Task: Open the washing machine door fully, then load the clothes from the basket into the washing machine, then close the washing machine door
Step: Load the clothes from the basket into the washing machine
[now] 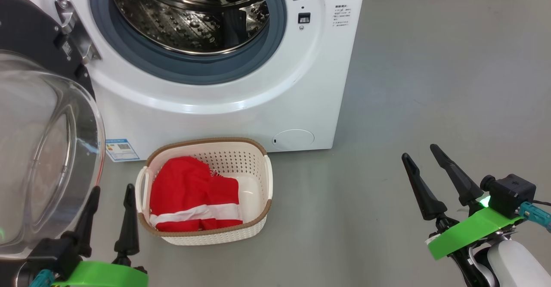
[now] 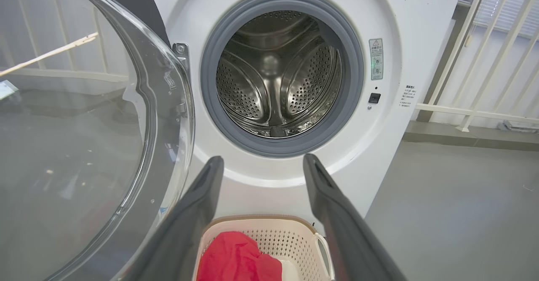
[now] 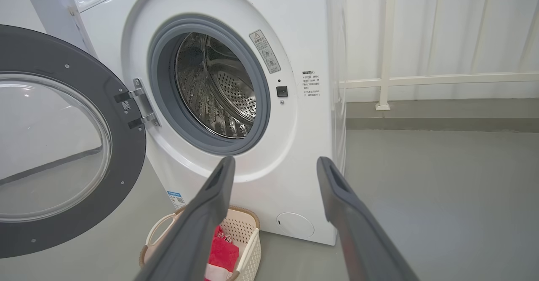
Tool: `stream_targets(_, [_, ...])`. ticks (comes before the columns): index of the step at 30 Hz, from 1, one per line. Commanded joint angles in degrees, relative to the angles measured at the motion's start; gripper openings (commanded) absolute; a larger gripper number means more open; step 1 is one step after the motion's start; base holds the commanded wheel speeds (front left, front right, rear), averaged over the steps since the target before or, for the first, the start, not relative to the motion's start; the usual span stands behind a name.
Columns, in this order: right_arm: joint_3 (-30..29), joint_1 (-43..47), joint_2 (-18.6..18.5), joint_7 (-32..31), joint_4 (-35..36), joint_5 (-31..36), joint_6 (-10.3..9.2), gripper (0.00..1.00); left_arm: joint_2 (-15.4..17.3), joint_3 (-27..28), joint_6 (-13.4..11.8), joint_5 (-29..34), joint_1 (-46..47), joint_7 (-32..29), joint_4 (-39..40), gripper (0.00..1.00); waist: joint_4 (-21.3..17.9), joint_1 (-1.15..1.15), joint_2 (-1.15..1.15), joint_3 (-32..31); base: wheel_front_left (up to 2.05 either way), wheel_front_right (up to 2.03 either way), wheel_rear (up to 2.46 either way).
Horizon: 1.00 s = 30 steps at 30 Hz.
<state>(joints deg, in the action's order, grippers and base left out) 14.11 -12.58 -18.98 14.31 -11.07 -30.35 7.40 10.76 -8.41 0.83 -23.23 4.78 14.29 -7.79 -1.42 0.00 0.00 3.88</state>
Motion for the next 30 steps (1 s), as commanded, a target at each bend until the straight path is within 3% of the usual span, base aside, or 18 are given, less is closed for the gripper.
stream_targets(1, [0.67, -0.14, -0.73, 0.69, 1.55, 0.38, 0.09, 1.00, 1.00, 2.46, 0.40, 0.62, 1.27, 0.70, 1.25, 1.00, 0.05, 0.00, 0.00, 0.00, 0.00, 0.00, 0.00])
stream_targets(30, [0.43, 0.28, -0.44, 0.69, 1.59, 0.37, 0.09, 1.00, -1.39, 4.89, 2.83, 3.17, 1.39, 0.71, 0.13, 1.00, 0.54, 0.00, 0.00, -0.46, 0.17, -0.17, 0.00])
